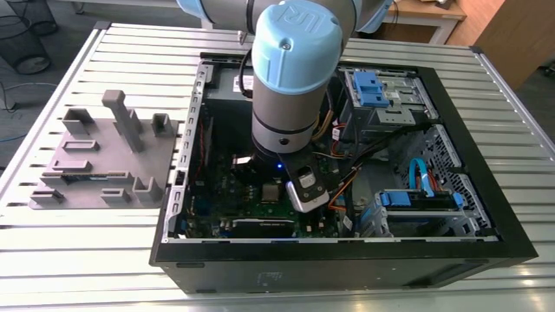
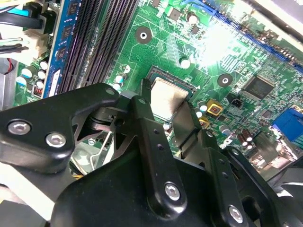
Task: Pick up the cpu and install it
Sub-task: 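Place the cpu into insertion slot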
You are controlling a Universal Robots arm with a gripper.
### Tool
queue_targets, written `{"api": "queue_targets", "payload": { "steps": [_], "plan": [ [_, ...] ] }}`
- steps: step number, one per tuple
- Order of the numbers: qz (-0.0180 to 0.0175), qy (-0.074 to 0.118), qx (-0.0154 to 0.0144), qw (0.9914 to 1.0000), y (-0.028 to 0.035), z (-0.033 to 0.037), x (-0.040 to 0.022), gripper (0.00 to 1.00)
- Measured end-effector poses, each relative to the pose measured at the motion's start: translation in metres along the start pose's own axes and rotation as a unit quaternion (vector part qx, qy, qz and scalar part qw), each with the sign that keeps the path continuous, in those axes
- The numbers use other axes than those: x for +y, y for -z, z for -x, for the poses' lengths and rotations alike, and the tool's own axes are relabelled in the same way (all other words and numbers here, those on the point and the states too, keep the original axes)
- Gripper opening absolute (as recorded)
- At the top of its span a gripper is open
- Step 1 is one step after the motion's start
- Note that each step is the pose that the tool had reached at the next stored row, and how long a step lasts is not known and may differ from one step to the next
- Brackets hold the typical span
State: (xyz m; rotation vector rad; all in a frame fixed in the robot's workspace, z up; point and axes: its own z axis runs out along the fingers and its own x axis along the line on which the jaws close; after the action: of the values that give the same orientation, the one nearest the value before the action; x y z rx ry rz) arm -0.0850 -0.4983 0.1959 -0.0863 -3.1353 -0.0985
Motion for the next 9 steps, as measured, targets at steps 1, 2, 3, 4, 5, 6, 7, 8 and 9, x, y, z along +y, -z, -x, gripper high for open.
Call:
{"api": "queue_targets", "payload": {
  "steps": [1, 2, 3, 4, 5, 6, 7, 8, 9],
  "plan": [
    [0.0000, 0.000, 0.0000, 1.00000, 0.0000, 0.0000, 0.0000, 0.46],
    [-0.0001, 0.000, 0.0000, 1.00000, 0.0002, 0.0001, 0.0000, 0.46],
    [-0.0003, 0.000, 0.0001, 1.00000, 0.0013, 0.0000, 0.0001, 0.46],
    [-0.0001, 0.000, 0.0000, 1.00000, 0.0022, 0.0001, 0.0001, 0.46],
    [0.0001, 0.000, 0.0000, 1.00000, 0.0022, 0.0001, 0.0002, 0.46],
    [0.0001, 0.000, 0.0000, 1.00000, 0.0023, 0.0001, 0.0002, 0.46],
    [0.0002, 0.000, -0.0001, 1.00000, 0.0023, 0.0001, 0.0002, 0.46],
    [0.0001, 0.000, 0.0000, 1.00000, 0.0025, 0.0000, 0.0002, 0.46],
    [0.0000, 0.000, 0.0000, 1.00000, 0.0027, 0.0000, 0.0002, 0.46]
  ]
}}
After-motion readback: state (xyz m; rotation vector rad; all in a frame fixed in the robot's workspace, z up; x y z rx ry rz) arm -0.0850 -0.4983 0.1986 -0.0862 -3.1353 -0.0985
